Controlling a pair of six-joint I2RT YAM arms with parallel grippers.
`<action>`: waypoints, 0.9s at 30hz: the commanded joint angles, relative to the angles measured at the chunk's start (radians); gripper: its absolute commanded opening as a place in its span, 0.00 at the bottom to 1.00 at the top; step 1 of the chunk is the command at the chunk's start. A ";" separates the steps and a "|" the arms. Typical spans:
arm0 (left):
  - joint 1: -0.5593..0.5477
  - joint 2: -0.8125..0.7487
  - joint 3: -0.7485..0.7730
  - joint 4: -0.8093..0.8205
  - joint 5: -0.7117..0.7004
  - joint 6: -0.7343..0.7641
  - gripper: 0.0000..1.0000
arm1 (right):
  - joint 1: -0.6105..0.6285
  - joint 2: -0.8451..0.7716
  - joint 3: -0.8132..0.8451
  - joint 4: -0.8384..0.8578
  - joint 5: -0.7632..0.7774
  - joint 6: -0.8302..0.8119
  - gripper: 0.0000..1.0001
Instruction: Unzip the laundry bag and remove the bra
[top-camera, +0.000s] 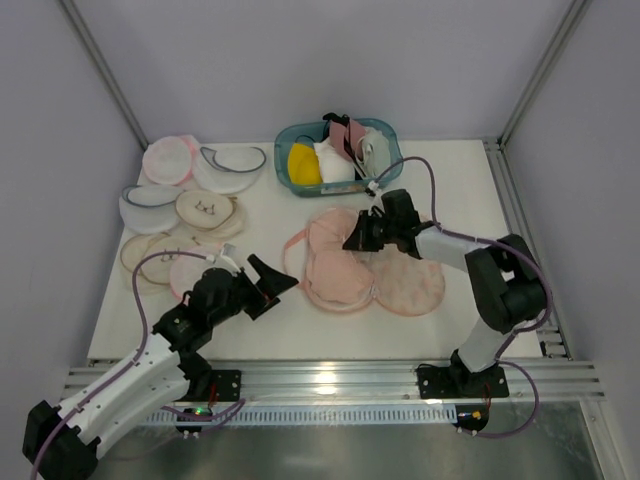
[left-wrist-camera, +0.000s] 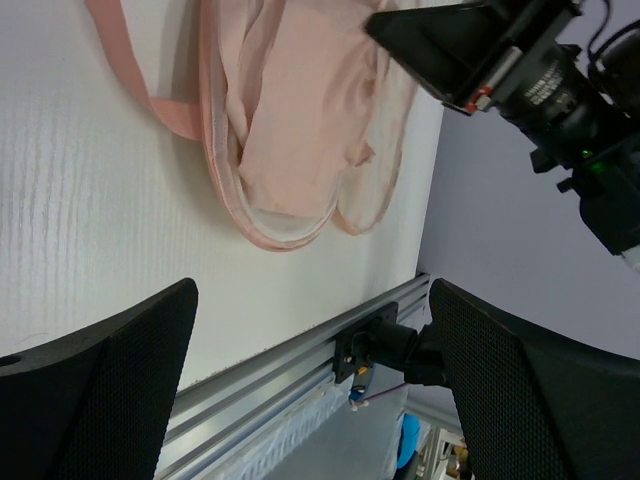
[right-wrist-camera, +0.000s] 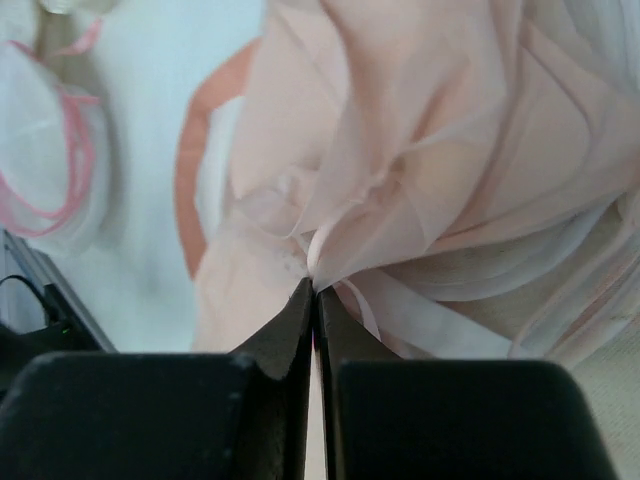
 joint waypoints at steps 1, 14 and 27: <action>0.002 -0.017 -0.006 -0.012 -0.018 -0.003 0.99 | 0.001 -0.161 0.025 0.004 -0.068 -0.013 0.04; 0.002 -0.029 -0.004 -0.012 -0.013 -0.006 1.00 | -0.007 -0.266 0.377 -0.203 -0.057 -0.078 0.04; 0.002 -0.095 -0.009 -0.057 -0.004 -0.018 0.99 | -0.021 0.256 1.165 -0.419 -0.045 -0.119 0.04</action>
